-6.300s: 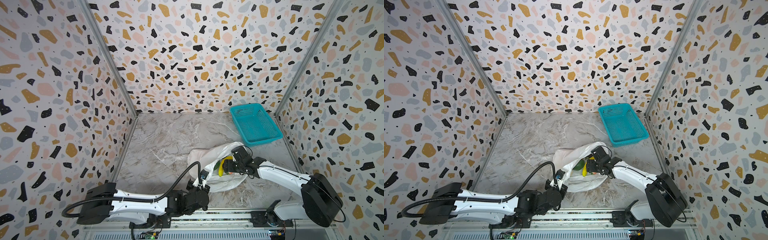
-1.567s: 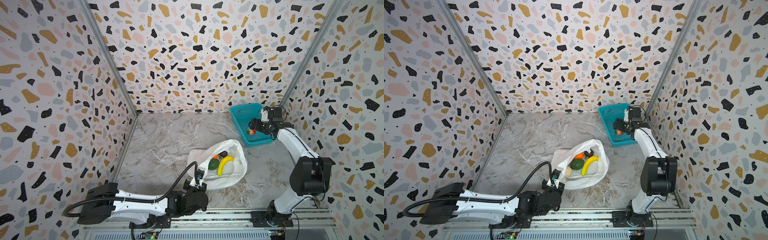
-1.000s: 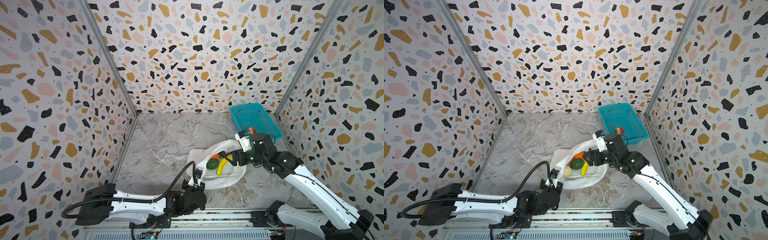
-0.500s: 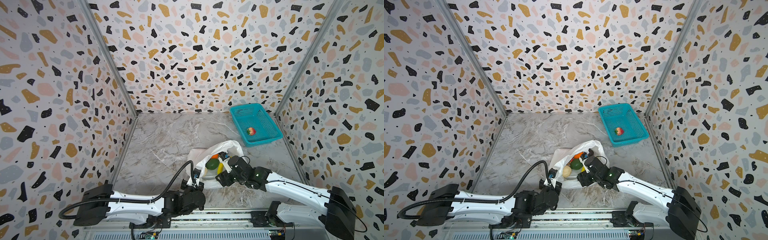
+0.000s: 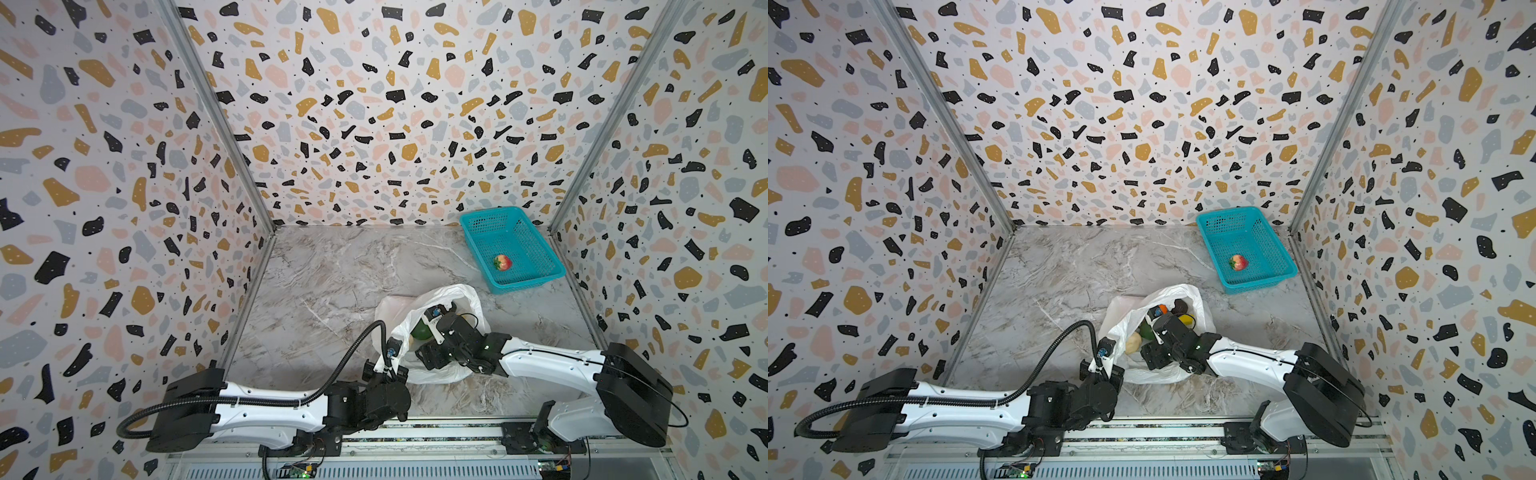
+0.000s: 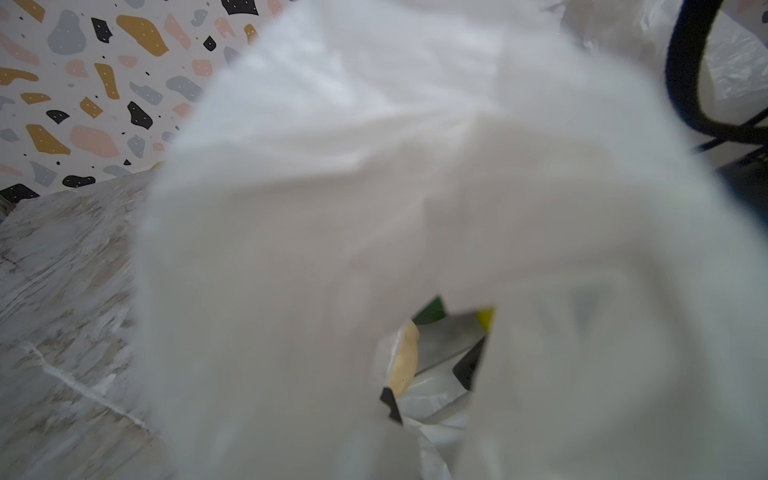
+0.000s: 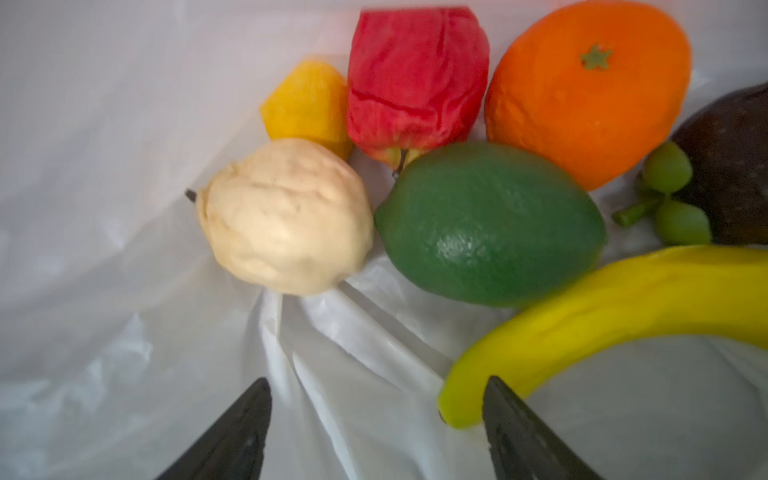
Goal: Untie the knot of the plastic bag and take out the fruit
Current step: 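Move the right gripper back into the bag toward the green lime, then grasp the green lime with the right gripper and lift it out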
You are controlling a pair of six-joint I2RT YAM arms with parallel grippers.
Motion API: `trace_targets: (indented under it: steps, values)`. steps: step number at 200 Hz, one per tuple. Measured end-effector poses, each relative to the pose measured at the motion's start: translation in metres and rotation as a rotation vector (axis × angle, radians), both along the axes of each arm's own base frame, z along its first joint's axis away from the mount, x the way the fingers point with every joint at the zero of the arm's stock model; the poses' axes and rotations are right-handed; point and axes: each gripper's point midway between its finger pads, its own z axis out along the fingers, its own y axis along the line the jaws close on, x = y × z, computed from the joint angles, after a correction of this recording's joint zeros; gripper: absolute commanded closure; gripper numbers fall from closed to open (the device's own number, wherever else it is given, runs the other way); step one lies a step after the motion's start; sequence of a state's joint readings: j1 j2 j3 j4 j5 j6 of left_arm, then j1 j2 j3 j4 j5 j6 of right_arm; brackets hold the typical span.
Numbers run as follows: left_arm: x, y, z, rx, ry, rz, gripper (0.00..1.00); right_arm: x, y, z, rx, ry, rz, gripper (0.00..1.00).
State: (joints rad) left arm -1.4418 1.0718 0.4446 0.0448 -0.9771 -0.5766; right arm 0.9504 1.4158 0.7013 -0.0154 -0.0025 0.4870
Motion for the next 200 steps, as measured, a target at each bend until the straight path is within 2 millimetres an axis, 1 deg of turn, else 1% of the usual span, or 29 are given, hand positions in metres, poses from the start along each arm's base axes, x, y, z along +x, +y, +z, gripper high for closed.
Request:
trace_targets:
  steps: [9, 23, 44, 70, 90, 105, 149, 157, 169, 190, 200]
  values:
    - [0.0, 0.0, 0.0, 0.0, 0.0, 0.0, 1.0, 0.004, 0.004, -0.002, 0.008, 0.008, -0.022, 0.14]
    - [0.0, 0.0, 0.0, 0.001, 0.0, 0.0, 1.0, 0.014, 0.008, -0.005, 0.0, 0.009, -0.069, 0.08]
    - [0.0, 0.0, 0.0, 0.001, 0.0, 0.0, 1.0, 0.035, 0.012, -0.002, 0.001, 0.0, -0.145, 0.07]
    - [0.0, 0.0, 0.0, 0.003, 0.001, -0.001, 1.0, 0.064, 0.004, 0.005, 0.036, 0.011, -0.259, 0.07]
    - [0.0, 0.0, 0.0, 0.007, 0.0, -0.003, 1.0, 0.079, -0.003, 0.001, 0.045, 0.035, -0.325, 0.06]
    - [0.0, 0.0, -0.001, 0.009, 0.0, -0.006, 1.0, 0.082, -0.005, -0.007, 0.043, 0.053, -0.349, 0.07]
    - [-0.001, -0.001, -0.001, 0.014, 0.001, -0.013, 1.0, 0.08, 0.003, -0.03, 0.034, 0.119, -0.347, 0.09]
    - [-0.001, -0.001, -0.001, 0.014, 0.002, -0.014, 1.0, 0.079, 0.005, -0.033, 0.032, 0.126, -0.343, 0.12]
    - [-0.001, -0.002, -0.001, 0.013, 0.002, -0.015, 1.0, 0.078, 0.008, -0.035, 0.031, 0.131, -0.335, 0.2]
    - [-0.001, -0.002, -0.001, 0.017, 0.001, -0.016, 1.0, 0.076, 0.012, -0.037, 0.035, 0.14, -0.33, 0.29]
    - [-0.001, -0.002, -0.002, 0.018, 0.001, -0.016, 1.0, 0.076, 0.013, -0.036, 0.034, 0.138, -0.329, 0.38]
